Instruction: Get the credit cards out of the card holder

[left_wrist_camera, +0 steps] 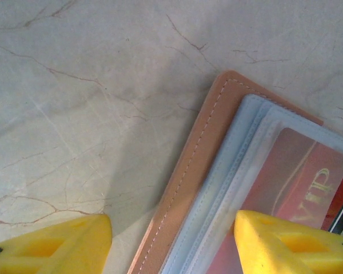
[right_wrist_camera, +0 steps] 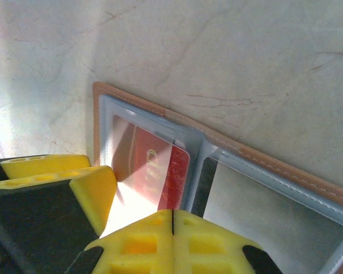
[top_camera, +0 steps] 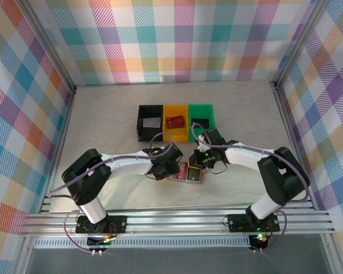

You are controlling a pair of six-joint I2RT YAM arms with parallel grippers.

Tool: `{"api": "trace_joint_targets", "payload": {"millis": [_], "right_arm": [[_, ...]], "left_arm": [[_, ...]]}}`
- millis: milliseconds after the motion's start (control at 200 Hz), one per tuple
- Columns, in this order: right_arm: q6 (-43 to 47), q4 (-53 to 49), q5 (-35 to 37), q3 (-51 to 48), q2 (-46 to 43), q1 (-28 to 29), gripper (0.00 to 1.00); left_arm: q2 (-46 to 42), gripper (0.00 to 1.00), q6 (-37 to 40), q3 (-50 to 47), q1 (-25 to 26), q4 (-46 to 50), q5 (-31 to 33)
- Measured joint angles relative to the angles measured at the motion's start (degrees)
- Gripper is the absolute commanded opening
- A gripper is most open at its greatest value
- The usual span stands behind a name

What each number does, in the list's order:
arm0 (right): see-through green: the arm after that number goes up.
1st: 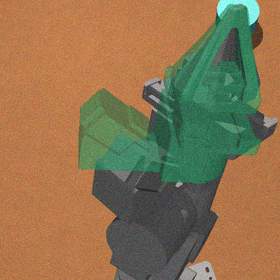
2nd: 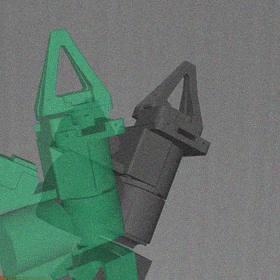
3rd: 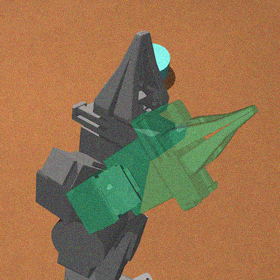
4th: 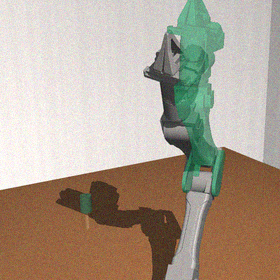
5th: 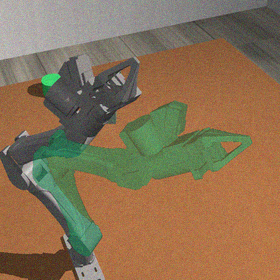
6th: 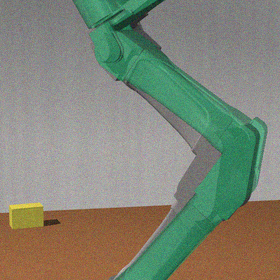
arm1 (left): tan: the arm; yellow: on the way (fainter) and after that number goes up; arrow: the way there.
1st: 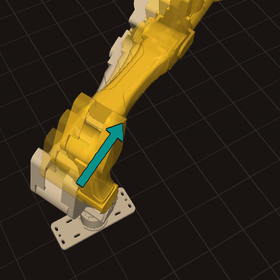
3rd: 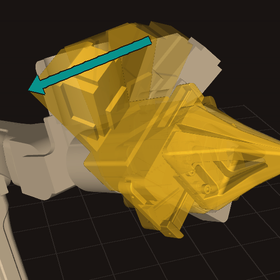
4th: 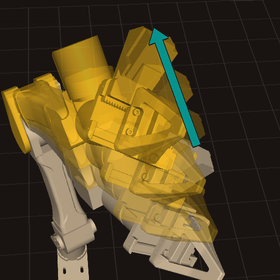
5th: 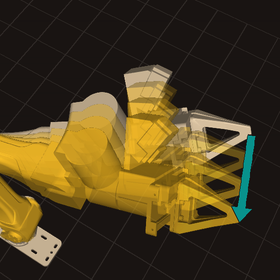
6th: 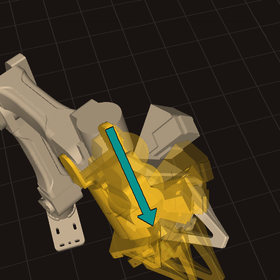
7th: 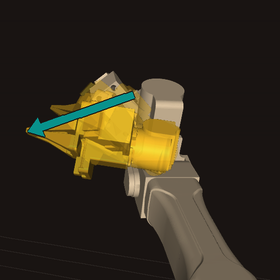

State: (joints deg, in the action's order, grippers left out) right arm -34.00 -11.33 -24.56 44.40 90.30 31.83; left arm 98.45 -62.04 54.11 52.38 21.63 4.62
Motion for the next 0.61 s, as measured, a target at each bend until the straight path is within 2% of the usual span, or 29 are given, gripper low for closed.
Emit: {"api": "trace_joint_targets", "payload": {"millis": [75, 140, 605], "right_arm": [[-0.33, 1.05, -0.52, -0.52, -0.15, 0.00, 0.18], [-1.11, 2.08, -0.98, -1.22, -0.13, 0.00, 0.22], [-5.81, 8.85, -1.51, -3.04, 2.75, 1.99, 0.22]], "left_arm": [[-0.07, 0.60, -0.11, -0.22, 0.00, -0.31, 0.00], [-0.17, 0.60, -0.13, -0.37, 0.00, -0.52, 0.02], [-0.33, 0.60, -0.37, -0.83, 0.04, -1.18, 0.02]]}}
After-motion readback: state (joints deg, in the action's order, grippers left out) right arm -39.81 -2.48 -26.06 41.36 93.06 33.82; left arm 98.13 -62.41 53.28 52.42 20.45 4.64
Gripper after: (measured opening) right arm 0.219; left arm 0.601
